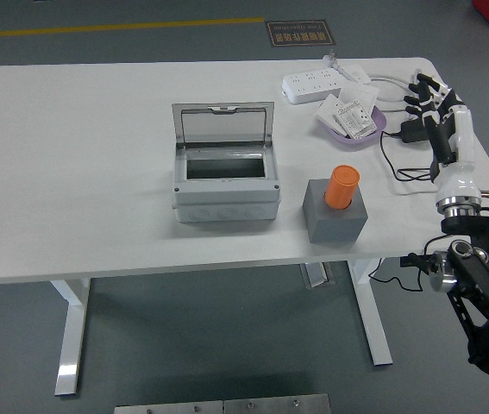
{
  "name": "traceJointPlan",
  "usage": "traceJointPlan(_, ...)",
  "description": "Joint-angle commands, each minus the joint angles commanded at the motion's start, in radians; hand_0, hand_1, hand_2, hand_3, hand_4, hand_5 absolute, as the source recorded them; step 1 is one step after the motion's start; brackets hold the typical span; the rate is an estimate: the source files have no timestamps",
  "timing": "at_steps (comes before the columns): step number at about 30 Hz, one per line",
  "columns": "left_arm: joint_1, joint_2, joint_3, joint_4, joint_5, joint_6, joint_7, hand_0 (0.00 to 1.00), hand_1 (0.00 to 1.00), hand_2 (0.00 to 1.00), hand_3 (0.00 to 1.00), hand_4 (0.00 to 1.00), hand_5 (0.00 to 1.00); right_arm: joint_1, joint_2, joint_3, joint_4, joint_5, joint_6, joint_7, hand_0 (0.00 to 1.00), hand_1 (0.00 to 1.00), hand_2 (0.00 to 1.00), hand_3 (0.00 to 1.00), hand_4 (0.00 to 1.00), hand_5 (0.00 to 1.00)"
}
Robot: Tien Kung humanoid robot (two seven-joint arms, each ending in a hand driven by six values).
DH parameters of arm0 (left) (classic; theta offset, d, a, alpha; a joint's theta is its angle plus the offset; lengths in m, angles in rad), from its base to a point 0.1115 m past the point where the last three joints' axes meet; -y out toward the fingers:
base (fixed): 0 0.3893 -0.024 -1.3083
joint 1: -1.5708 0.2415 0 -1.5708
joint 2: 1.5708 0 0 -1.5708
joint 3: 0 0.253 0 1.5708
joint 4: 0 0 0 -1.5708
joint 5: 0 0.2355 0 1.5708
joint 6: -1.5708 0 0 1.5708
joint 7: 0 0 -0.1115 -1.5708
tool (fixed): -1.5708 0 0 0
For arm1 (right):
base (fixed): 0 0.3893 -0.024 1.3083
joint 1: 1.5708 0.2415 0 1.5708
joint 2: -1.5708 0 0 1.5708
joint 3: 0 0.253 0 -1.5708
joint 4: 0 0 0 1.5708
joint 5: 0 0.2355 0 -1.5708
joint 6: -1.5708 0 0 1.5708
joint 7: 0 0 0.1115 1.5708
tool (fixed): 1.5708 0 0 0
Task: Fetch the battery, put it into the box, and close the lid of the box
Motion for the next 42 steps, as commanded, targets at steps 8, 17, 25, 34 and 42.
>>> traceJointPlan(8,-0.004,0.000,-0.004,0.000,0.008,0.000,0.000,0.573,0.587,0.504,0.555,0.523,0.002,0.037,0.016,-0.119,-0.069,0.021,0.009,-0.008,0.643,0.717,0.755,0.833,0.812,0.387)
traceJointPlan(17,-0.008,0.001,-0.004,0.000,0.015,0.001,-0.002,0.573,0.587,0.504,0.555,0.523,0.002,0.077,0.031,-0.214,-0.126,0.035,0.026,-0.016,0.690,0.740,0.764,0.855,0.801,0.360)
traceJointPlan(25,-0.012,-0.001,-0.003,0.000,0.019,0.003,-0.006,0.573,0.587,0.504,0.555,0.523,0.002,0.084,0.030,-0.228,-0.150,0.031,0.040,-0.025,0.695,0.738,0.756,0.856,0.800,0.349)
traceJointPlan(34,-0.011,-0.001,-0.004,0.000,0.021,0.005,-0.008,0.573,0.587,0.504,0.555,0.523,0.002,0.076,0.023,-0.217,-0.154,0.017,0.050,-0.033,0.701,0.736,0.741,0.853,0.800,0.345)
traceJointPlan(42,-0.010,-0.003,-0.003,0.000,0.021,0.007,-0.009,0.573,0.587,0.504,0.555,0.523,0.002,0.067,0.014,-0.211,-0.155,0.015,0.053,-0.033,0.701,0.727,0.726,0.844,0.803,0.346)
